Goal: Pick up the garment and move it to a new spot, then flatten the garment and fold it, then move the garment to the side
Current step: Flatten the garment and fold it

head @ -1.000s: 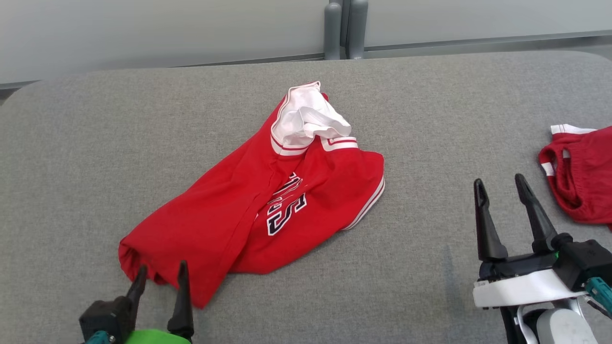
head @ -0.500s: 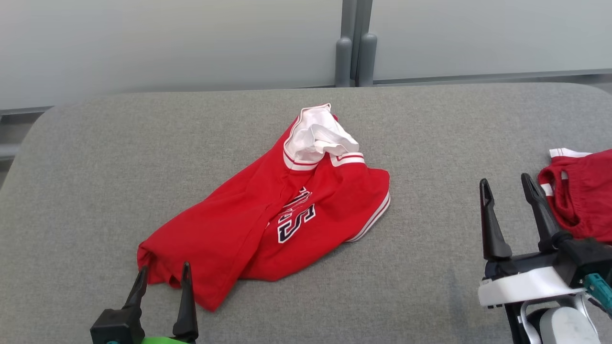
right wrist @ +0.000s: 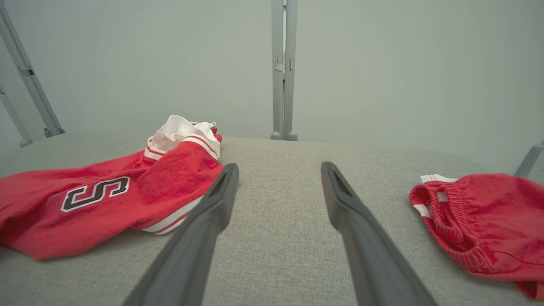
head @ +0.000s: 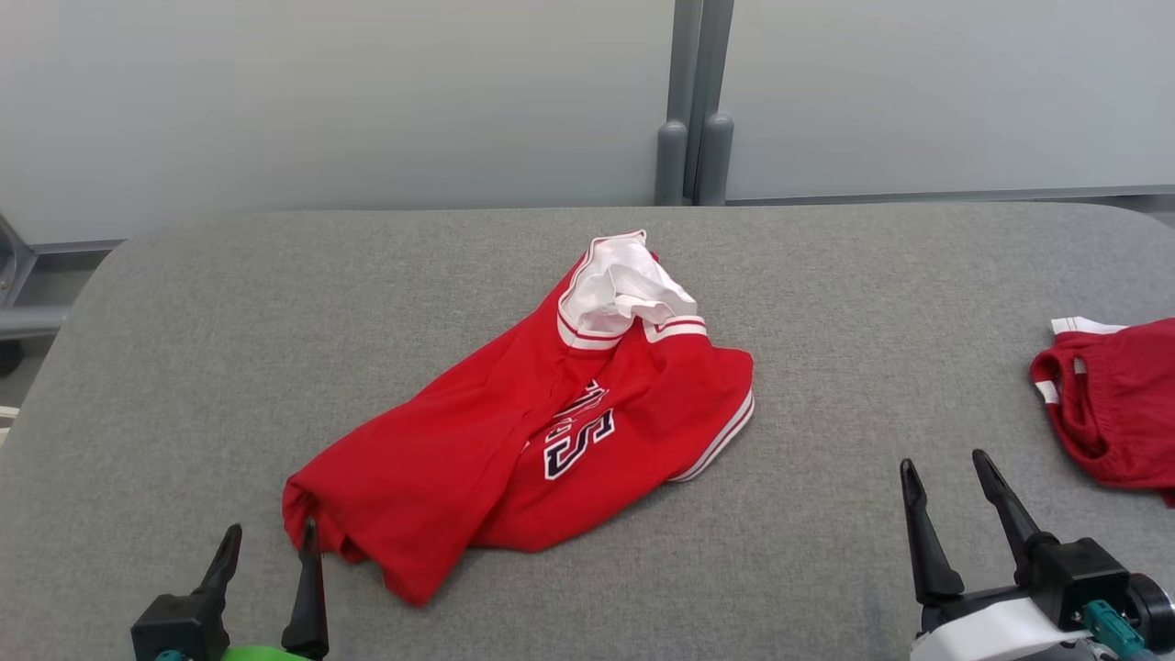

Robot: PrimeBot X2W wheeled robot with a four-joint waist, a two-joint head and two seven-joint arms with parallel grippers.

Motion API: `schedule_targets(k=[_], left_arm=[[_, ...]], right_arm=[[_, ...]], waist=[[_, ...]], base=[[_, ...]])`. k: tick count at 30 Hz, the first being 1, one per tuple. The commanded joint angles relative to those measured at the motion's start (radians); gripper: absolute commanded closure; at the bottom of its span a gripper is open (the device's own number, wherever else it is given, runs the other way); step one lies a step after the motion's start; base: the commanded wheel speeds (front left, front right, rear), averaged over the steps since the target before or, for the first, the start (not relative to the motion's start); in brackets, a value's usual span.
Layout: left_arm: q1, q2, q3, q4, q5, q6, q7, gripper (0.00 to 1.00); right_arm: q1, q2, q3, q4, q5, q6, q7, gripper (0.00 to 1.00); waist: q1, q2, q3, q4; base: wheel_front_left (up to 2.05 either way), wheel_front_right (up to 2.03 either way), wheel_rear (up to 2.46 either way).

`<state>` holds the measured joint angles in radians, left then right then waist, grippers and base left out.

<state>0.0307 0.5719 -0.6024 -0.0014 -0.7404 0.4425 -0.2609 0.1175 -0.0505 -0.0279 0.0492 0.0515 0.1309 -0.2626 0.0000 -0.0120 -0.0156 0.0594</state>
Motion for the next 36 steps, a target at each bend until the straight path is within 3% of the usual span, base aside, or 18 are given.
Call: schedule_targets(k=[1, 9, 13, 16, 22, 28, 31, 36], left_arm=[[0.018, -0.009, 0.023, 0.014, 0.022, -0.018, -0.004, 0.00], [0.067, -0.068, 0.108, 0.054, 0.075, -0.095, -0.005, 0.00], [0.039, -0.081, 0.075, 0.042, 0.086, -0.137, 0.009, 0.00], [-0.013, -0.087, 0.034, 0.023, 0.096, -0.151, 0.080, 0.00], [-0.117, -0.105, -0.030, 0.017, 0.111, -0.146, 0.239, 0.00], [-0.162, -0.088, -0.061, -0.038, 0.133, -0.106, 0.364, 0.00], [-0.179, -0.087, -0.072, -0.074, 0.142, -0.100, 0.396, 0.00], [-0.192, -0.113, -0.092, -0.072, 0.132, -0.105, 0.417, 0.00]], right_arm=[[0.019, -0.001, 0.001, 0.007, 0.009, 0.000, -0.003, 0.00], [0.027, -0.001, 0.006, 0.019, 0.011, 0.000, -0.003, 0.00], [-0.029, -0.001, 0.026, 0.022, -0.005, 0.000, -0.003, 0.00], [-0.113, -0.018, 0.067, 0.046, -0.023, 0.000, -0.003, 0.00], [-0.395, -0.111, 0.214, 0.124, 0.007, 0.000, 0.153, 0.00], [-0.657, -0.229, 0.352, 0.188, 0.145, -0.001, 0.361, 0.00], [-0.745, -0.286, 0.417, 0.213, 0.199, -0.001, 0.437, 0.00], [-0.843, -0.327, 0.514, 0.258, 0.301, -0.001, 0.530, 0.00]], waist=[[0.0000, 0.0120, -0.003, -0.005], [0.0000, 0.0120, 0.004, -0.025], [0.0000, 0.0120, 0.036, -0.025], [0.0000, 0.0120, 0.092, -0.020], [0.0000, 0.0120, 0.222, -0.009], [0.0000, 0.0120, 0.316, 0.023], [0.0000, 0.0120, 0.352, 0.052], [0.0000, 0.0120, 0.396, 0.094]], base=[[0.00, 0.00, 0.00], [0.00, 0.00, 0.00], [0.00, 0.00, 0.00], [0.00, 0.00, 0.00], [0.00, 0.00, 0.00], [0.00, 0.00, 0.00], [0.00, 0.00, 0.00], [0.00, 0.00, 0.00]])
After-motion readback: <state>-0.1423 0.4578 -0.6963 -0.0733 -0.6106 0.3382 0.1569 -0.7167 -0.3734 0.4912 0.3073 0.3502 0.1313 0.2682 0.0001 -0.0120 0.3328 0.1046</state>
